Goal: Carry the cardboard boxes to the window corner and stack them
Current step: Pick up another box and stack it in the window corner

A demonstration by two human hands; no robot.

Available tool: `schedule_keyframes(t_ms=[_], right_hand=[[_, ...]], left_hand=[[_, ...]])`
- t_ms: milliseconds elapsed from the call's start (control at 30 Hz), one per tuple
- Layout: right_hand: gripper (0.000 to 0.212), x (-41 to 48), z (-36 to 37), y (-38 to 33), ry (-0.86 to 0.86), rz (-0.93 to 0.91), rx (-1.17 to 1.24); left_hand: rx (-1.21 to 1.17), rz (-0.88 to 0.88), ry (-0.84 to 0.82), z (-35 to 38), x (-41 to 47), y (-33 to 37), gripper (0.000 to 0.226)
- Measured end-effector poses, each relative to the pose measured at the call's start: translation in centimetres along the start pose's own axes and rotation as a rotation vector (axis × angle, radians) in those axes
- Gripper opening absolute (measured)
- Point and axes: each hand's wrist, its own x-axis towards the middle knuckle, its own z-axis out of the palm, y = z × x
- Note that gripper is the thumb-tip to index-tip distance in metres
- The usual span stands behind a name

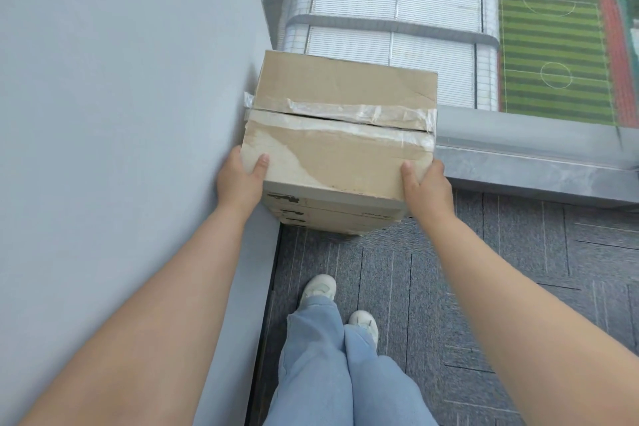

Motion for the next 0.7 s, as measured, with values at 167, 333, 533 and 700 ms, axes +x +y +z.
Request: schedule_keyframes(t_ms=[167,333,533,700], right_hand=[[0.058,0.3,-0.1,0.3,0.011,0.001,-0.002],[0.059,0.3,0.1,0.7,0.023,-0.010,0.008],[0.062,0.1,0.0,1.1,0.026,-0.010,0.021],[0.061,0.1,-0.2,1.0,0.013,-0.003,0.015]], left_hand=[[0.015,0.015,-0.009,0.5,0.1,0.1,0.040],[0.014,0.013,-0.011,0.7,0.0,-0.3,0.041],[0.009,0.003,-0.015,0.7,-0.4,-0.3,0.041],[0.002,-0.023,-0.019,0.7,-0.7,0.0,0.041]])
